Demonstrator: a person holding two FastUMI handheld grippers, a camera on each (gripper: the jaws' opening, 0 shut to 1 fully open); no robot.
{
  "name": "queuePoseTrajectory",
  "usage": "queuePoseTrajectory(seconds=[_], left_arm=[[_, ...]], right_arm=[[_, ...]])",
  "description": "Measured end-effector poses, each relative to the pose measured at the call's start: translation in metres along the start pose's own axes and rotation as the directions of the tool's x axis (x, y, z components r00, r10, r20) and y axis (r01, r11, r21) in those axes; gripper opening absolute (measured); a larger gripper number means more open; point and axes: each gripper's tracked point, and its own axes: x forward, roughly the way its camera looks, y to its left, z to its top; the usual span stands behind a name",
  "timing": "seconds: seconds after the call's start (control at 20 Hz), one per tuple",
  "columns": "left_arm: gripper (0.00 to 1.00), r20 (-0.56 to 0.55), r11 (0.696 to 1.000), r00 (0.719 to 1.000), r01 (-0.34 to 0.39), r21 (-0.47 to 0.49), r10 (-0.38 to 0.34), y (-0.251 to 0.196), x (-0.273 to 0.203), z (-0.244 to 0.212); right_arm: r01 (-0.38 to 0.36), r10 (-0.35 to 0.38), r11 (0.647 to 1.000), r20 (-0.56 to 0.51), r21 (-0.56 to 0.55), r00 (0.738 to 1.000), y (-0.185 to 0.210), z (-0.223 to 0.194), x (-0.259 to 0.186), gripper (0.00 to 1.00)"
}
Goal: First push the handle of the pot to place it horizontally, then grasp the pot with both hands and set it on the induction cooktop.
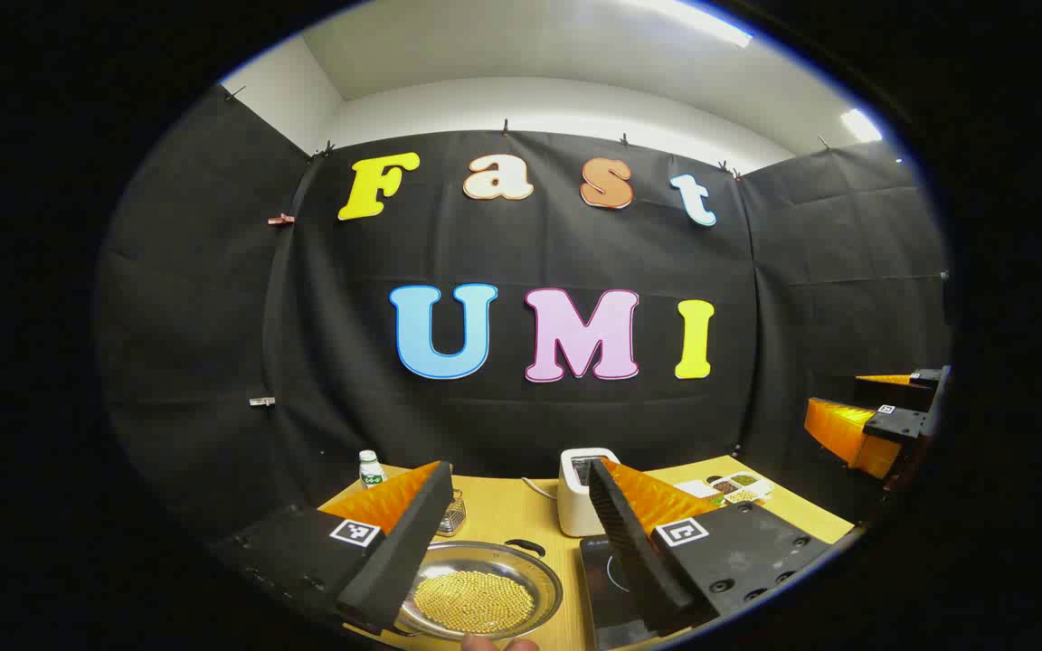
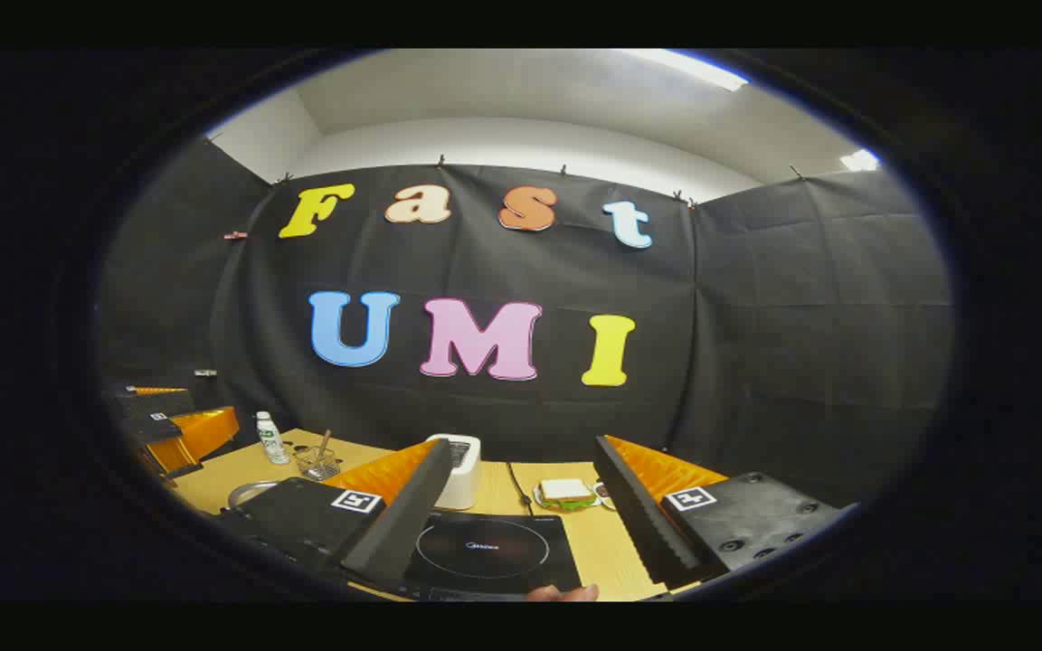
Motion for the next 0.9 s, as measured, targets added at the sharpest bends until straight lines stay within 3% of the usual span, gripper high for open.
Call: queuePoseTrajectory(seconds=[0.9], left_arm=[[0.95,0.009,1.000,1.000,-0.009,0.003,0.009,0.0018,-0.0065,0.0016]], right_arm=[[0.006,-0.006,1.000,0.005,-0.015,1.000,0.0002,0.0004,-0.0046,0.98]])
